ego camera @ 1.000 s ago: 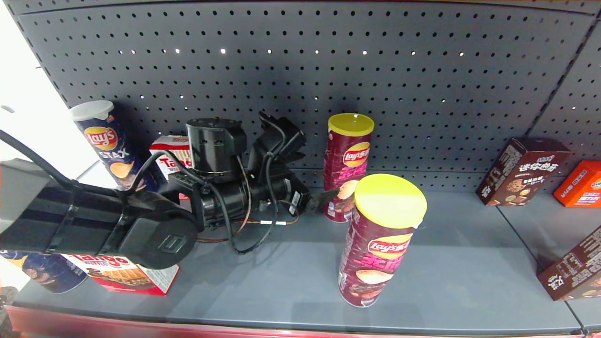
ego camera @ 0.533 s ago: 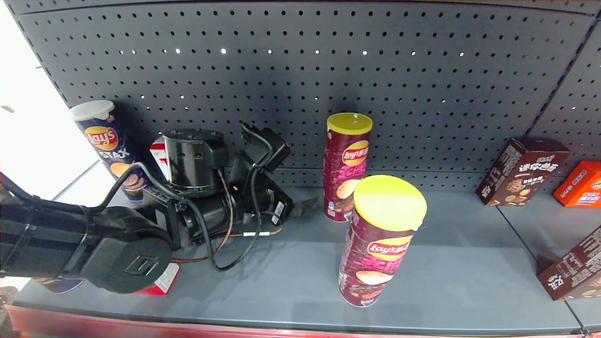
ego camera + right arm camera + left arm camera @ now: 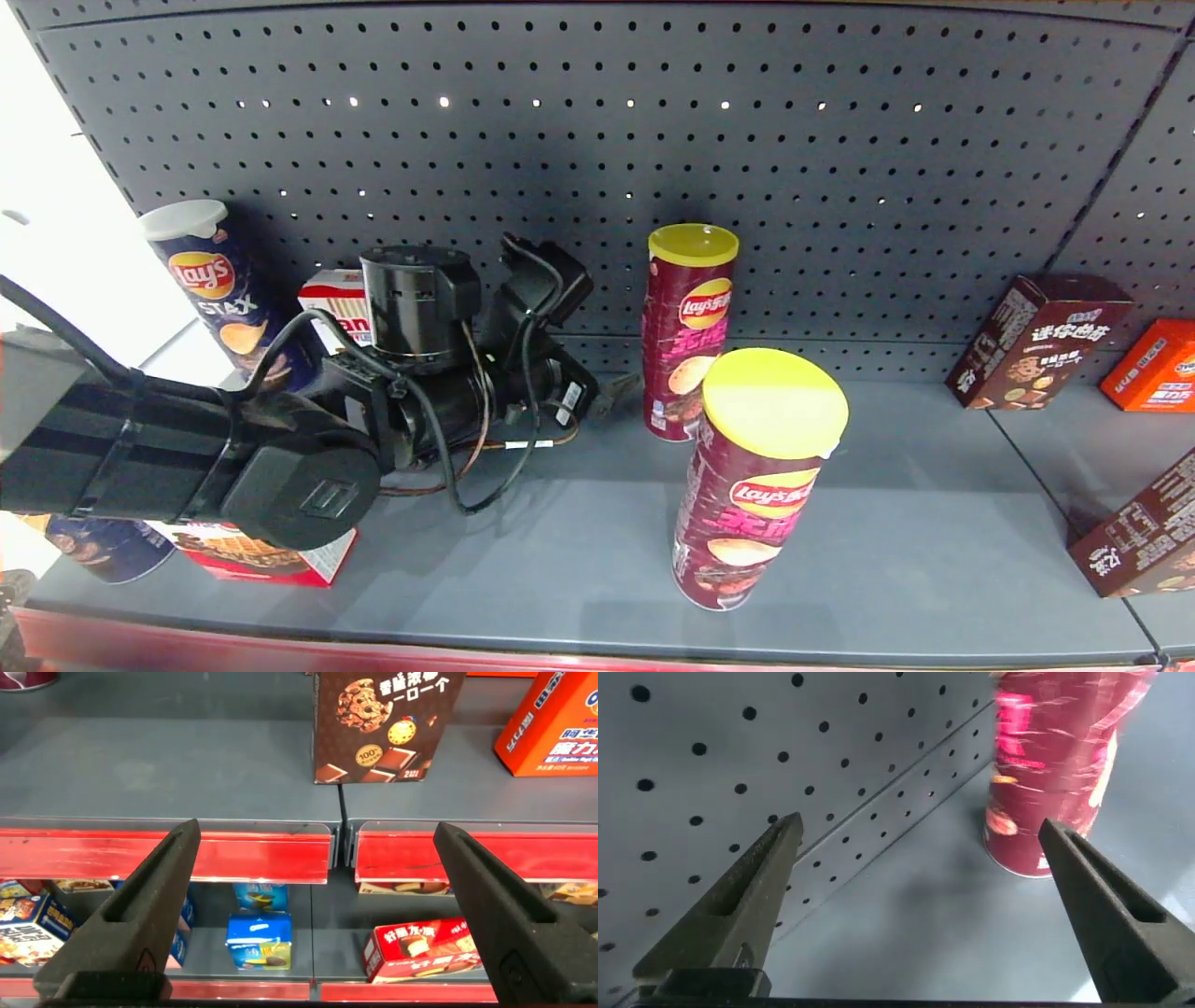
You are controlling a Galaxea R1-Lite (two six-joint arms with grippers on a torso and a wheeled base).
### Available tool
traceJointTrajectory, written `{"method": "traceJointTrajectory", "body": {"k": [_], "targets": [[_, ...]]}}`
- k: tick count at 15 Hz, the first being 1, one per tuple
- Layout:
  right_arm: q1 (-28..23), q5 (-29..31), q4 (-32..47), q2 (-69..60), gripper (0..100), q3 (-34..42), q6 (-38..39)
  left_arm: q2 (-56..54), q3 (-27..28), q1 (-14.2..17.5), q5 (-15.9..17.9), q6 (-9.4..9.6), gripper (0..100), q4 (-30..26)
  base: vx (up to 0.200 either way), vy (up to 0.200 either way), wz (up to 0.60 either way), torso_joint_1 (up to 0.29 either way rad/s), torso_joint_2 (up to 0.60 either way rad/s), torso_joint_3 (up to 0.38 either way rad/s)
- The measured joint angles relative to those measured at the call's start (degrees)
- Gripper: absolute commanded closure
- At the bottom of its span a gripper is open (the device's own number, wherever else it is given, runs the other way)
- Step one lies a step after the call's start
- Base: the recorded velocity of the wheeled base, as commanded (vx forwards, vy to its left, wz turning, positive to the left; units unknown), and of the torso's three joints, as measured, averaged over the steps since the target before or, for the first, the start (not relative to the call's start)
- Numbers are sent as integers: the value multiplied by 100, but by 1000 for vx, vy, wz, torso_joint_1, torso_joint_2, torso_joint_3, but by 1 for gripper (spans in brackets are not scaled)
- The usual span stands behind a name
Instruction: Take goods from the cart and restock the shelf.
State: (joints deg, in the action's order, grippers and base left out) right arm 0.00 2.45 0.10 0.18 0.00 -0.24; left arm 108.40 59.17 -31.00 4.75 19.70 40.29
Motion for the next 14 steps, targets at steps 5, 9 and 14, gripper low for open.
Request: {"method": "traceJointTrajectory", "body": {"k": [5,9,14], "targets": [[0,1,0,0,0,0,0,296,380,-4,-11,-2,0,-6,0,0,0,0,0,0],[0,0,0,0,0,0,0,494,584,11,-189,-18,0,-6,0,0,0,0,0,0],[0,1,0,0,0,0,2,580,640,55,-363,-18,0,0,0,0,0,0,0,0]]}}
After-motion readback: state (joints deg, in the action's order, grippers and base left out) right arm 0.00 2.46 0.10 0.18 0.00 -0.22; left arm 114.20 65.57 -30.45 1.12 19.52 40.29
